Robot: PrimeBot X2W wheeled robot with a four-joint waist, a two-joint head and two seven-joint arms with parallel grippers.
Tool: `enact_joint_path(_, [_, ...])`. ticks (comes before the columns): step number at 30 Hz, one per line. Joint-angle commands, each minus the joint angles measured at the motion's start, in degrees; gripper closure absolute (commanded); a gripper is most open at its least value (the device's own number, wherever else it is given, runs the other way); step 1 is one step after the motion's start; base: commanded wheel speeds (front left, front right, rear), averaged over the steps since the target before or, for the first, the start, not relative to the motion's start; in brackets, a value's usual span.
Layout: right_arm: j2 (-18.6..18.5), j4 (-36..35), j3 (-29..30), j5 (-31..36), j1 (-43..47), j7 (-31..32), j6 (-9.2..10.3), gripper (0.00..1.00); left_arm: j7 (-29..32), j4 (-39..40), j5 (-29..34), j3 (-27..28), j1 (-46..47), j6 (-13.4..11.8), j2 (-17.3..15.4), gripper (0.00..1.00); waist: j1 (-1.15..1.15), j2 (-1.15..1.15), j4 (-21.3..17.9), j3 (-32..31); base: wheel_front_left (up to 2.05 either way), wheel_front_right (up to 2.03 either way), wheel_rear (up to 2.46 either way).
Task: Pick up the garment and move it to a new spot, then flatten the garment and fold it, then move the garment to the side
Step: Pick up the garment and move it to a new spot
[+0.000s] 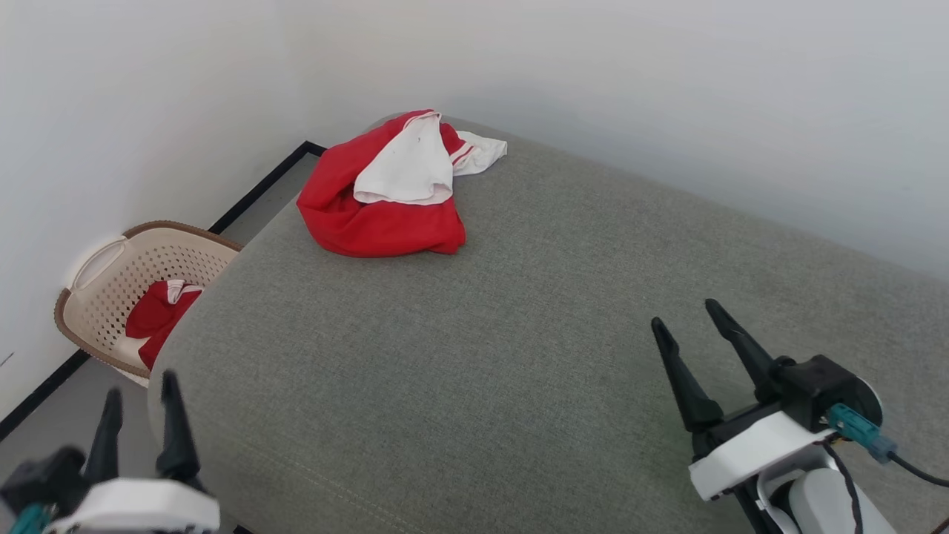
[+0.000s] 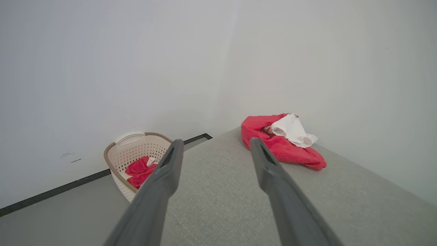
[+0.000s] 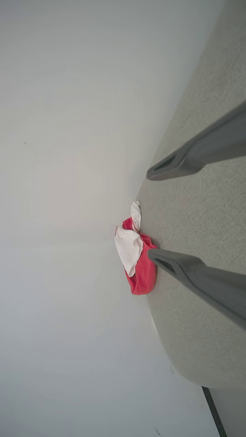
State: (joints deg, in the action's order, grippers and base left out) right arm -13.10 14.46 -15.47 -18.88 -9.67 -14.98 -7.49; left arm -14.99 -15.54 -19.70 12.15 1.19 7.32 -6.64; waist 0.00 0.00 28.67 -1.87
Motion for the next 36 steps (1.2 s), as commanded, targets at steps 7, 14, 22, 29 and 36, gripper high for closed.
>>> enact_joint_path(7, [-0.97,-0.81,2.20,0.17,1.80,-0.32,0.00,0.00,0.92,-4.92,-0.71,-5.04,8.58,0.19,-3.01,0.00,0.00,0.00,0.18,0.54,0.00,0.00,0.00])
enact_joint_path(14, [-2.14,-3.37,4.43,1.75,2.92,-0.32,0.00,0.00,1.79,-13.43,-4.81,-11.34,20.34,0.19,-6.97,0.00,0.00,0.00,-2.02,3.71,0.00,0.00,0.00])
enact_joint_path(22, [-5.31,-7.21,5.30,2.34,0.66,-0.32,0.00,0.00,1.93,-23.80,-10.57,-16.45,33.75,0.19,-11.59,0.00,0.00,0.00,-8.37,11.75,0.00,0.00,0.00])
enact_joint_path(29, [-7.91,-11.17,7.43,2.28,-0.90,0.30,0.00,0.00,3.46,-32.74,-14.44,-20.41,45.02,0.19,-14.57,0.00,0.00,0.00,-12.23,19.59,0.00,0.00,0.00])
enact_joint_path(36, [-9.61,-15.55,9.07,2.44,-2.08,1.75,0.00,0.00,8.05,-42.08,-17.59,-22.49,54.66,0.19,-16.64,0.00,0.00,0.00,-15.23,26.60,0.00,0.00,0.00])
